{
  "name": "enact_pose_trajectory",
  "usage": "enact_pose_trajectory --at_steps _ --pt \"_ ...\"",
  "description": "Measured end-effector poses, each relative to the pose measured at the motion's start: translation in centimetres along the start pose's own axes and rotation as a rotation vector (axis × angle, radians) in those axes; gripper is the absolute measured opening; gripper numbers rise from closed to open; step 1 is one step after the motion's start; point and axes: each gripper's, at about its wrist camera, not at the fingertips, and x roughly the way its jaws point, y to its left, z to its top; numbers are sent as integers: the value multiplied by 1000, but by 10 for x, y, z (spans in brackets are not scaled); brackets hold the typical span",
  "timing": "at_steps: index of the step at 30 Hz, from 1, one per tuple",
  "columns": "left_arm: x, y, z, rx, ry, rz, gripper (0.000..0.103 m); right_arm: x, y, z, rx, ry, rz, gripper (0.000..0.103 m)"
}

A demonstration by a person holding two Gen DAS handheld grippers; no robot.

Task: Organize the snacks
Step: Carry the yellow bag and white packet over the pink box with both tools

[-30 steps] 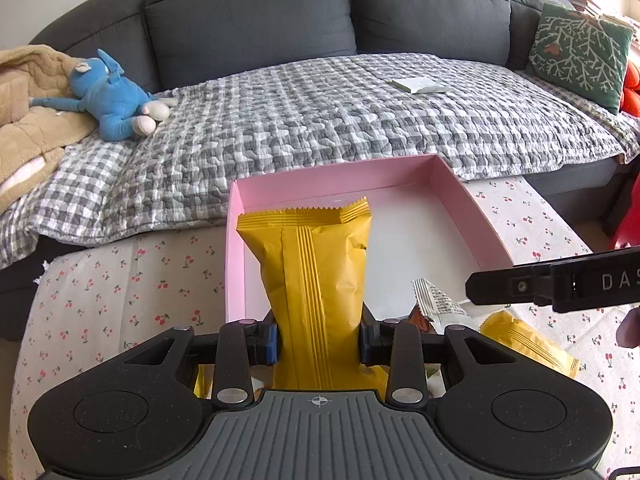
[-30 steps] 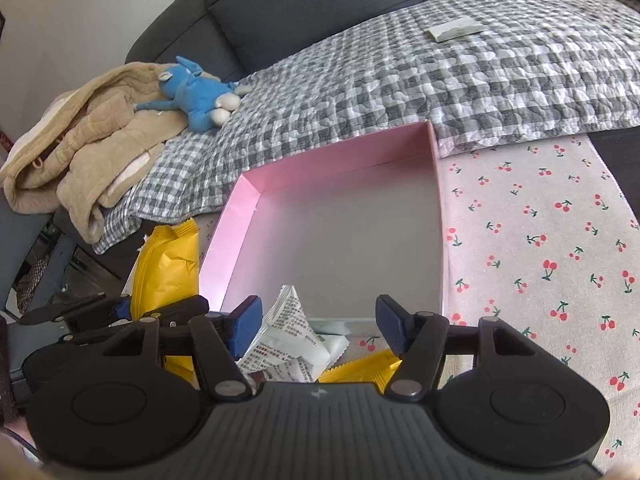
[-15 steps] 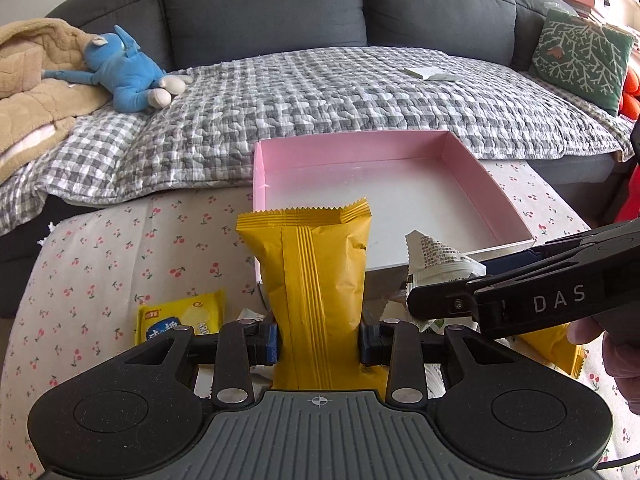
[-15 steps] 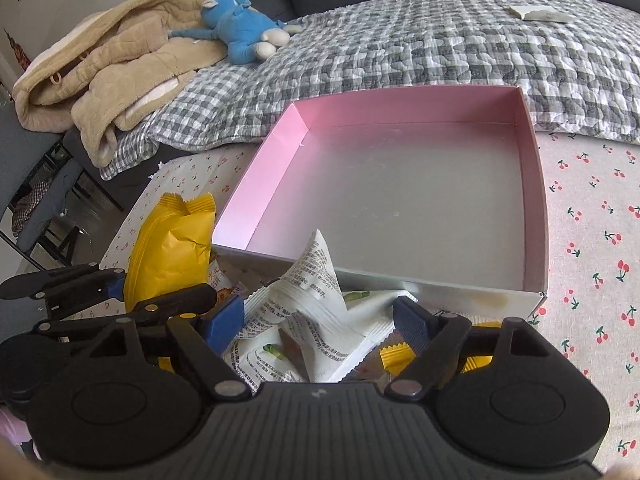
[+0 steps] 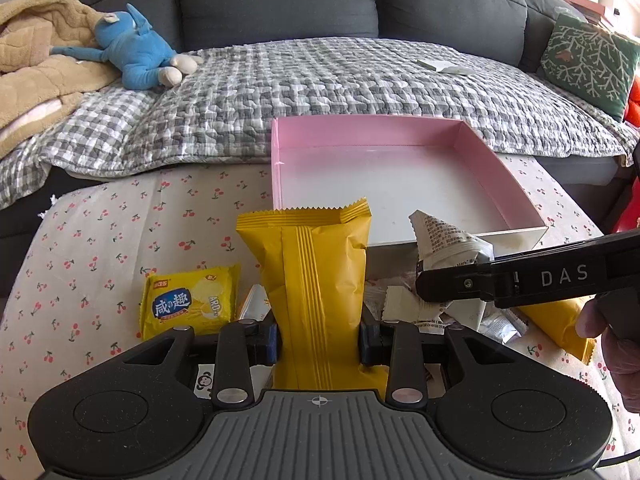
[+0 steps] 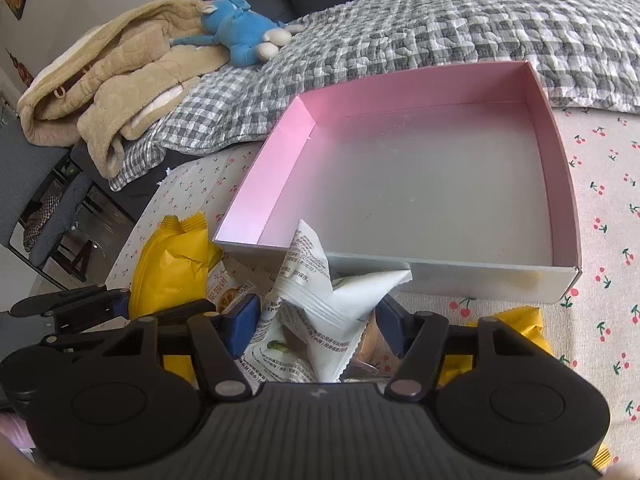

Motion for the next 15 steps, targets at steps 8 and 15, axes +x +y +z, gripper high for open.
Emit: enact_pose_trajectory --at_steps 8,15 --pt "-2 -2 -2 17 -5 9 33 -10 4 -3 4 -9 13 37" --pt "-5 -2 1 17 -18 10 33 -29 7 3 13 -69 -6 37"
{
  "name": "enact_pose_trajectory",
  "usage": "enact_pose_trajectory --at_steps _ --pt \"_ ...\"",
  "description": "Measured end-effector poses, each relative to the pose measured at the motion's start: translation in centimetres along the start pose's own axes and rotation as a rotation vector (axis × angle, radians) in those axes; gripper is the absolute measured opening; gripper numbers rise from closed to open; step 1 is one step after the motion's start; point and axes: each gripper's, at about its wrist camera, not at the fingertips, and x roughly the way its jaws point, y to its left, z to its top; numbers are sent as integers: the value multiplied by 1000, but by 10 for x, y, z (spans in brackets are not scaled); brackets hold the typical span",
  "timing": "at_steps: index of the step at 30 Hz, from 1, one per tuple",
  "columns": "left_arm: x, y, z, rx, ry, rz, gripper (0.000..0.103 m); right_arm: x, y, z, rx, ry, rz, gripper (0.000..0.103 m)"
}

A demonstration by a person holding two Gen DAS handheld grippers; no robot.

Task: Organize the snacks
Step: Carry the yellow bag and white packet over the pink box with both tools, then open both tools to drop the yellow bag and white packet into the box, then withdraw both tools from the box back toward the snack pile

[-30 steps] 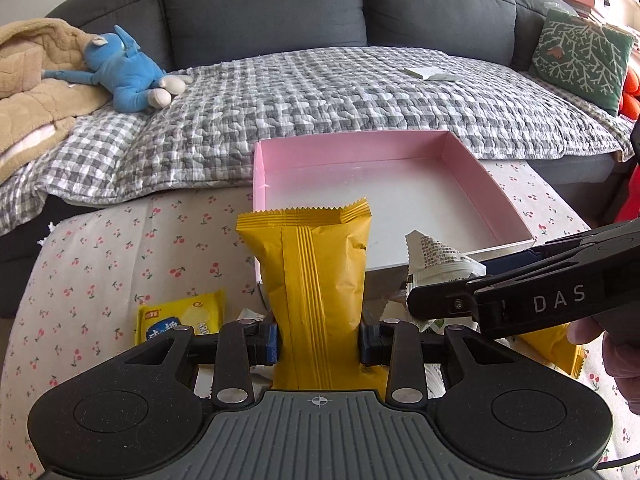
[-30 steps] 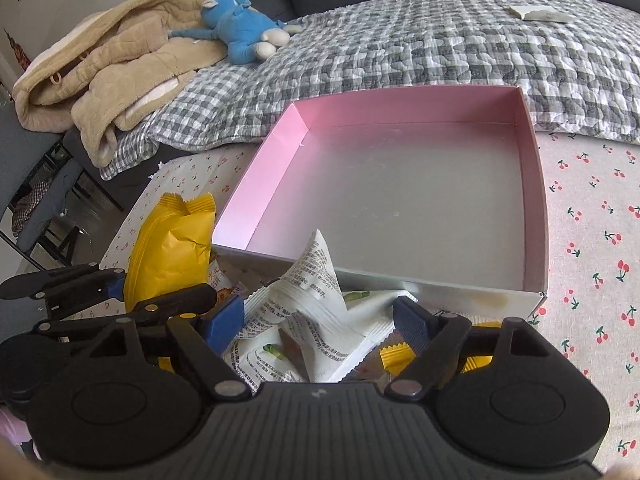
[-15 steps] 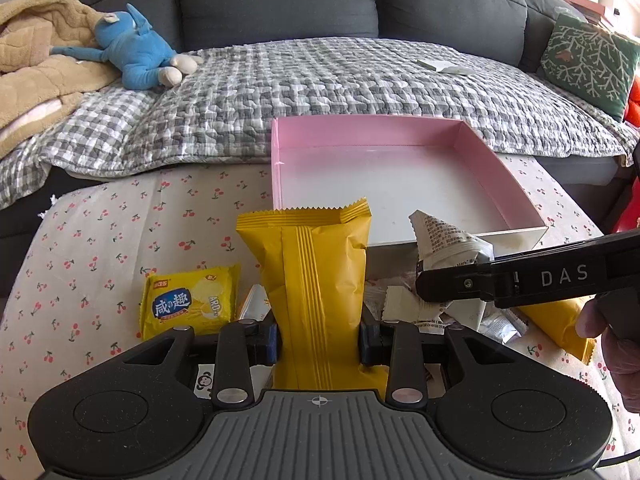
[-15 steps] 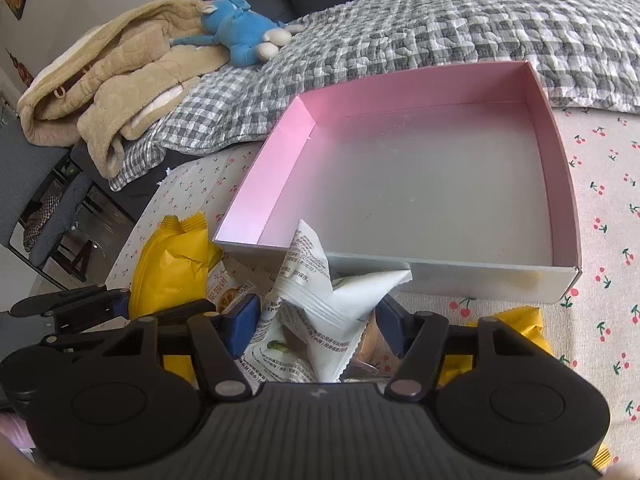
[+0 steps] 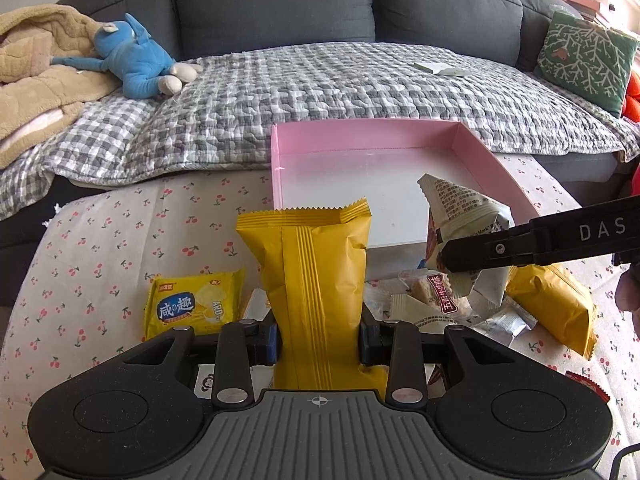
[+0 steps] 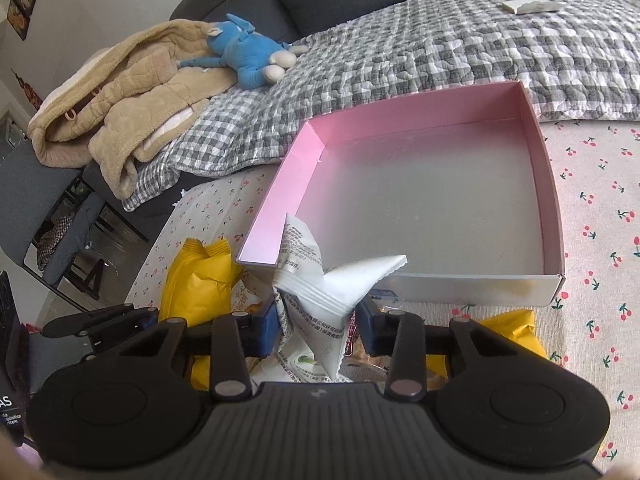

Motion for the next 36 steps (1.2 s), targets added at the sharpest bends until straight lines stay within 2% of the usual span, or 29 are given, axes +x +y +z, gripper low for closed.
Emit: enact_pose_trajectory --at_steps 8,11,15,23,26,29,32,34,36 --pt "8 -11 40 28 -44 -6 33 -10 -25 32 52 -81 -106 37" --pt "30 -17 65 43 -48 -10 33 -2 -34 46 68 -98 -128 38" --pt "65 -25 89 69 -44 -4 33 18 -40 63 31 -96 -208 38" --pt "118 -35 105 120 -36 43 34 47 -49 80 -28 -97 -285 39" --pt "128 -33 109 108 -46 68 35 50 -48 81 -45 -105 -298 43" --pt "133 -30 111 76 -51 62 39 48 -50 81 -31 -118 -299 59" --pt "132 -27 111 51 -59 73 56 42 -49 83 -28 -129 -292 62" --pt "126 -26 110 48 -76 70 70 37 -47 82 -28 -135 -293 68" --pt "118 -25 109 52 -86 61 73 30 -43 82 -36 -138 -297 71"
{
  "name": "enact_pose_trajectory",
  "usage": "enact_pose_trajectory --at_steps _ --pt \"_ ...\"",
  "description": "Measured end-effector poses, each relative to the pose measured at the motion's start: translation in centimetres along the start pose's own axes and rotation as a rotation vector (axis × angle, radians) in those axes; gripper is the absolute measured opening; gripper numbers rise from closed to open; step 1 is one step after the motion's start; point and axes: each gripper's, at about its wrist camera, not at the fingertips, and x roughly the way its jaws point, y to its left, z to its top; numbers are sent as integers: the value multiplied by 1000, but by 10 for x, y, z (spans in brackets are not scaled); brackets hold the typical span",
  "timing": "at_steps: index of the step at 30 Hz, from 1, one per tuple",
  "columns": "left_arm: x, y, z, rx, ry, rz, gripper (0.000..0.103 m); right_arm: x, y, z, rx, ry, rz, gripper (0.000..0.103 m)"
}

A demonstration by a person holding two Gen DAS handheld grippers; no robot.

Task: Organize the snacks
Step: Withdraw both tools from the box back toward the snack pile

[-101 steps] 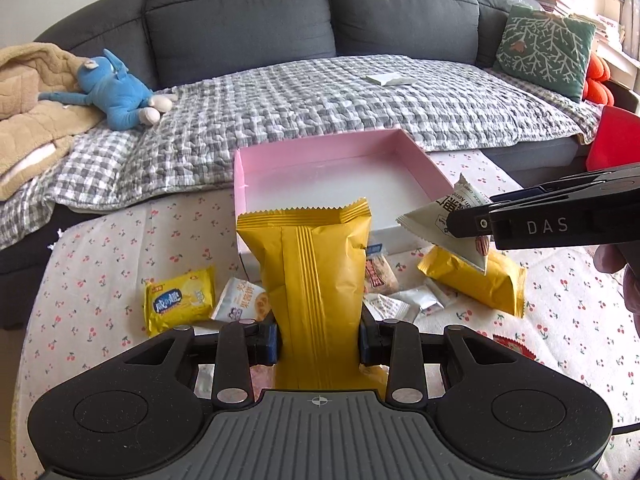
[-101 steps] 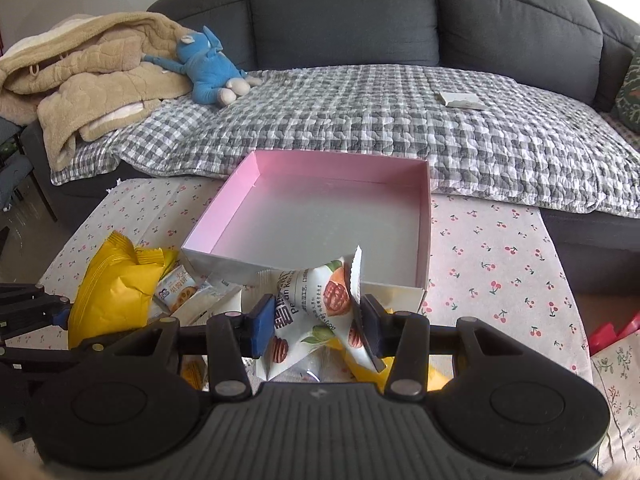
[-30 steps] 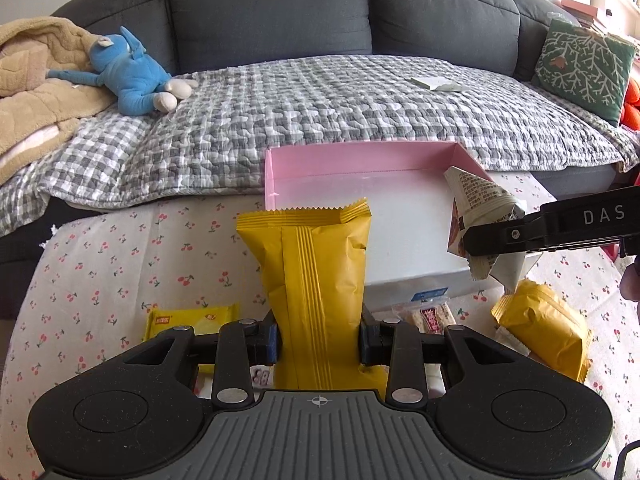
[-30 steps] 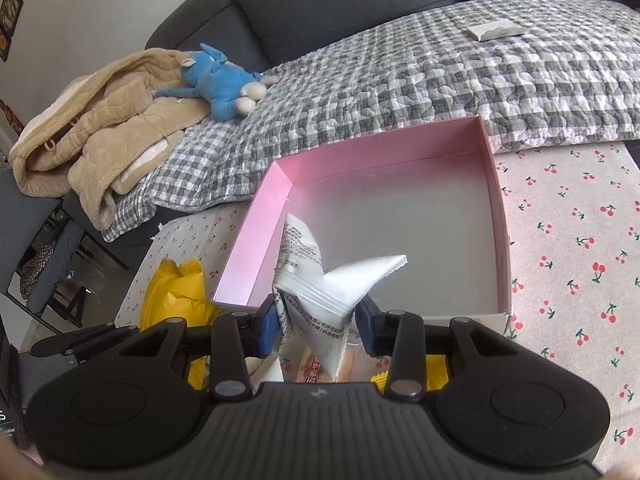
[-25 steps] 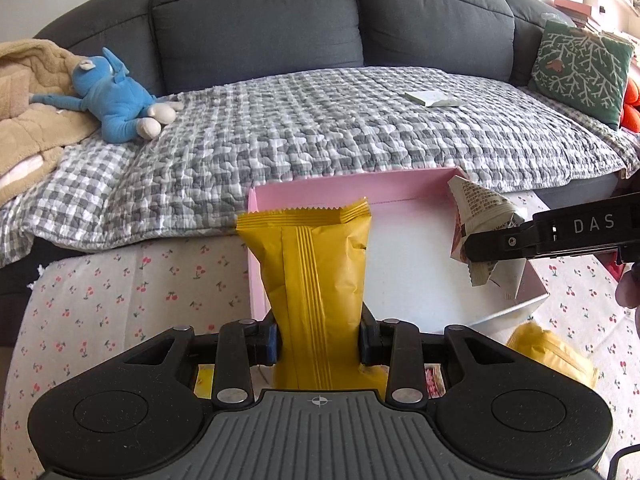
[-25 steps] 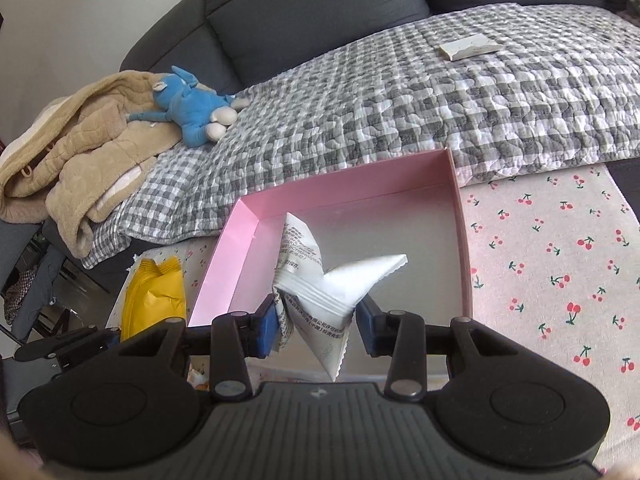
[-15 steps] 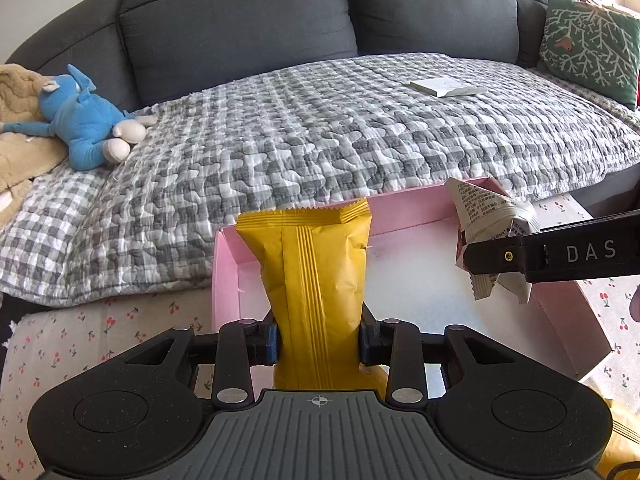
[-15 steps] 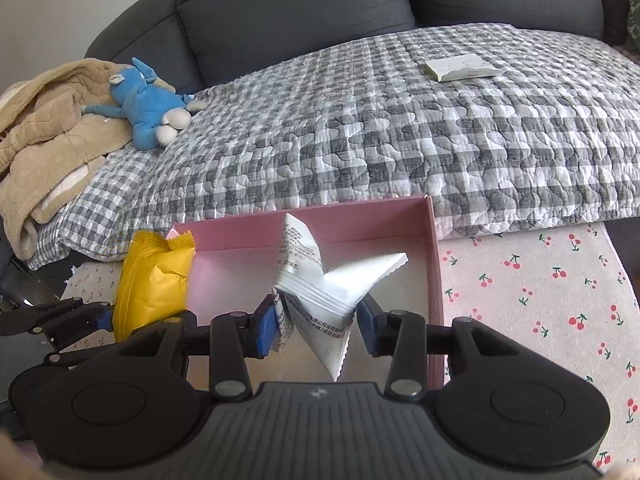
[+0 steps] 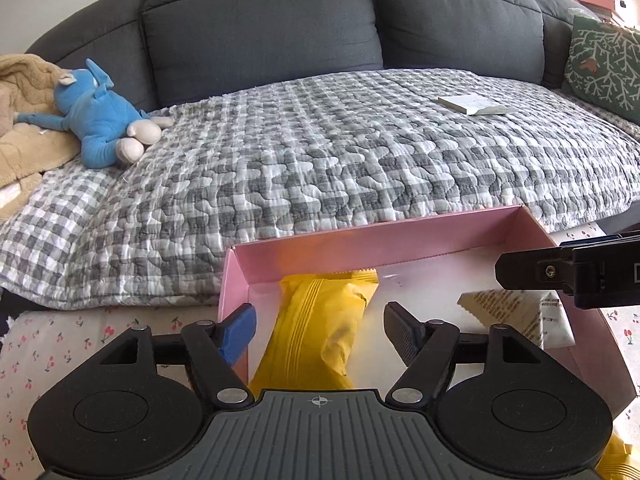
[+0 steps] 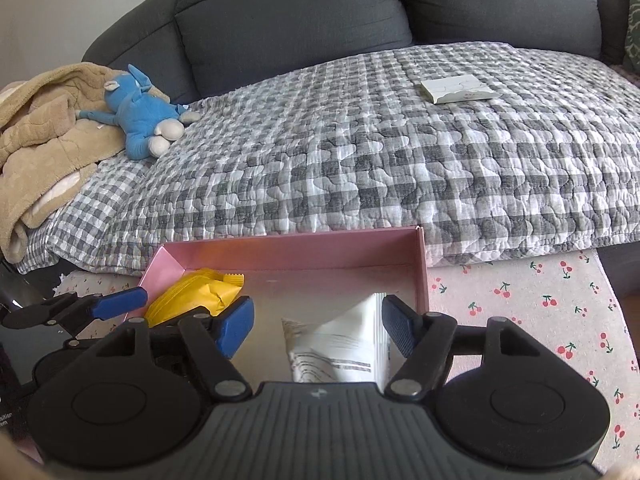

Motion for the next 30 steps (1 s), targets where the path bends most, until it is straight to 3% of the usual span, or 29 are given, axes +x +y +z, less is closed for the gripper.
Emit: enact_pose_trajectory --at_steps 16,30 --pt "-82 12 -29 -5 15 -77 90 -71 25 -31 -94 -42 5 102" --pt "-133 25 -82 13 62 -94 96 -106 41 -76 -189 -56 3 103"
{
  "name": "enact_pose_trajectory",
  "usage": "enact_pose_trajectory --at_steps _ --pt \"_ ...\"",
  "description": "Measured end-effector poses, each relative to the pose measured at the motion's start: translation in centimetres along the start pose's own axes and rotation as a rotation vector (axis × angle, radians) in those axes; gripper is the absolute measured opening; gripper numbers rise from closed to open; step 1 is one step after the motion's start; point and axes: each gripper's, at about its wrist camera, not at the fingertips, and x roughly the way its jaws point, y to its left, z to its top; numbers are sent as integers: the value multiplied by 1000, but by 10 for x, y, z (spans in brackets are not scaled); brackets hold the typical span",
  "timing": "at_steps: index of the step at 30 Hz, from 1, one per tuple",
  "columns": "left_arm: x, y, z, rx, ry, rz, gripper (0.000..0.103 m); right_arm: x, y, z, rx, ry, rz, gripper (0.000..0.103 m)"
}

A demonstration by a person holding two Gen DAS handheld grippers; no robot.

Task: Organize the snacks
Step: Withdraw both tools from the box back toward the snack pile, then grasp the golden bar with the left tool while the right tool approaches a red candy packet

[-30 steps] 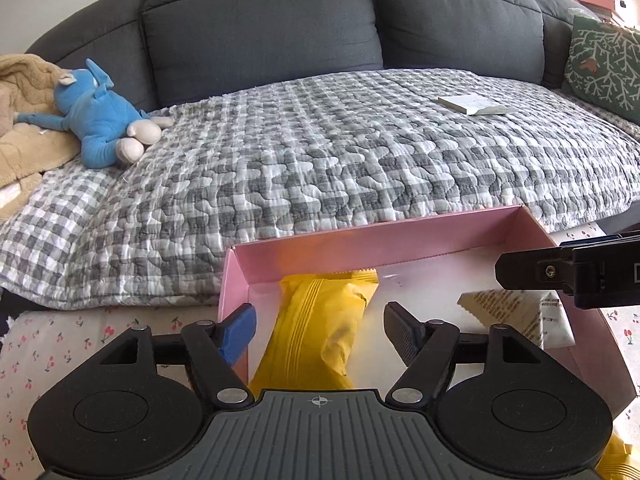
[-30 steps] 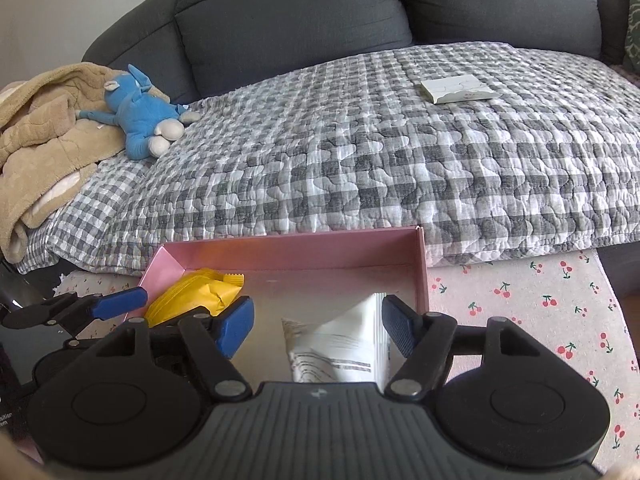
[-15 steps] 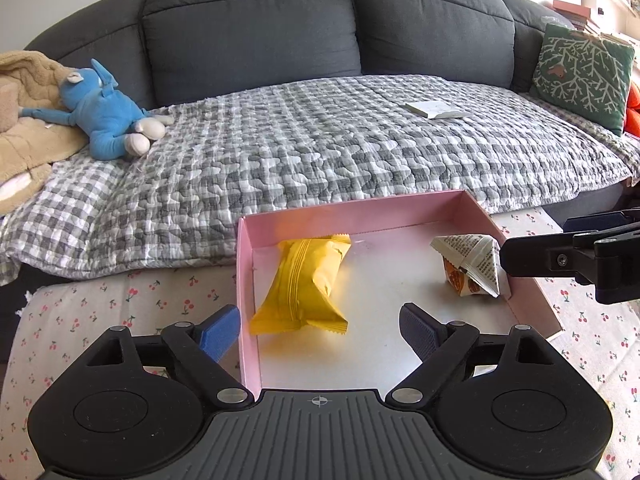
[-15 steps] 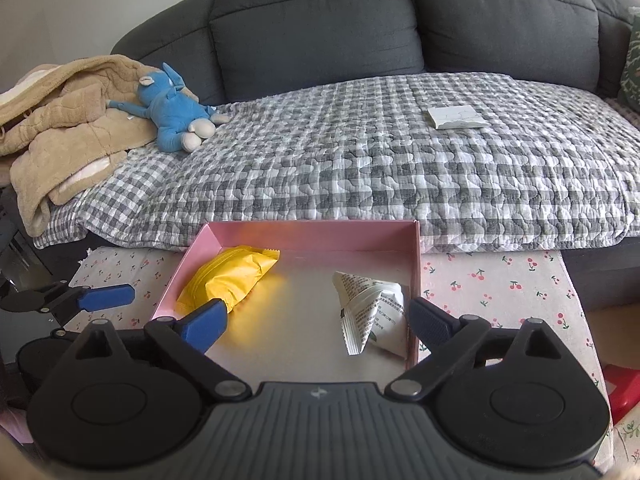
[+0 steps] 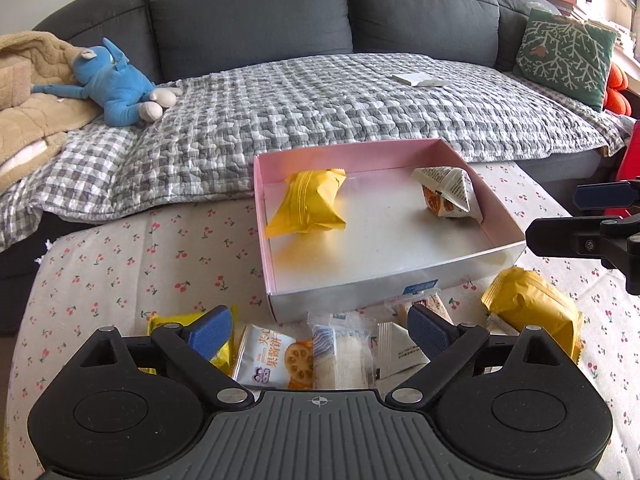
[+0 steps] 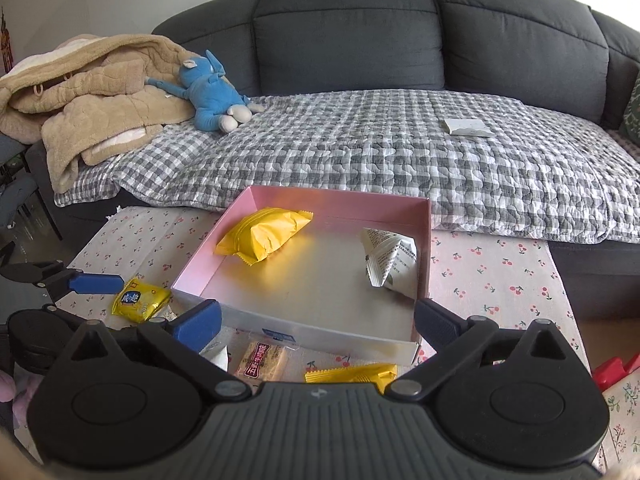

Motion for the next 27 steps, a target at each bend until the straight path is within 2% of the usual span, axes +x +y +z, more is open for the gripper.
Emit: enact_pose_trajectory --at_steps 14,22,27 --pt "-21 -1 -52 93 -26 -20 97 -3 1 -45 65 3 35 103" --pt "-27 -10 -89 201 -19 -84 97 -10 9 -76 -44 47 96 103" --pt "-41 -18 -109 240 -29 -176 95 -13 15 -93 -111 85 139 103"
